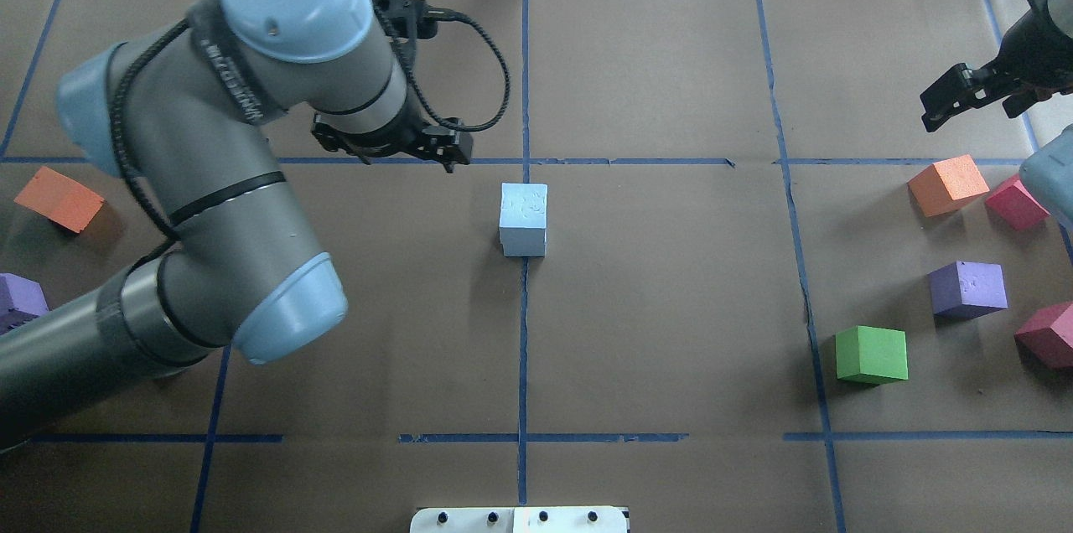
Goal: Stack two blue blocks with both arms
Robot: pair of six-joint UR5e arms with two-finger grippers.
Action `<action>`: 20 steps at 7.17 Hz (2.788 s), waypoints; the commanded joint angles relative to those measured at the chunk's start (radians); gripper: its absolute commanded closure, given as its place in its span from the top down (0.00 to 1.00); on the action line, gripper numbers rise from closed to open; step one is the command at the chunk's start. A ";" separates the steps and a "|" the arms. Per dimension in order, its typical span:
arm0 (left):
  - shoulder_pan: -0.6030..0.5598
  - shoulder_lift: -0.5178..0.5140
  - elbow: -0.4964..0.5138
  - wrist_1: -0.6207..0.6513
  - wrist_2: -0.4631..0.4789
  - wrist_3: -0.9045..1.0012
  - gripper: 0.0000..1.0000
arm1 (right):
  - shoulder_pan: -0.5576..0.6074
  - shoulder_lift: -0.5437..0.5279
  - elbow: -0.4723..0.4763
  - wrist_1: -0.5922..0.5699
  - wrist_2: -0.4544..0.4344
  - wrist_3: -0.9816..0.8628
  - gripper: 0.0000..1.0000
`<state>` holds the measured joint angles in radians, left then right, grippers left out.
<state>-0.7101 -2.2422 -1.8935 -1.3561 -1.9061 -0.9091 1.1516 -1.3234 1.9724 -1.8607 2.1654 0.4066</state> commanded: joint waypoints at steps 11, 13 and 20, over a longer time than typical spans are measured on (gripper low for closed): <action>-0.877 0.523 0.310 -0.052 -0.422 1.157 1.00 | 0.349 -0.091 -0.193 0.000 0.158 -0.467 1.00; -0.925 0.524 0.373 -0.054 -0.426 1.187 1.00 | 0.367 -0.187 -0.184 0.030 0.162 -0.520 1.00; -0.945 0.526 0.418 -0.060 -0.461 1.150 1.00 | 0.372 -0.272 -0.199 0.052 0.169 -0.540 1.00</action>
<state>-1.6551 -1.7158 -1.4630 -1.4133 -2.3673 0.2731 1.5232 -1.5875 1.7756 -1.8087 2.3295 -0.1331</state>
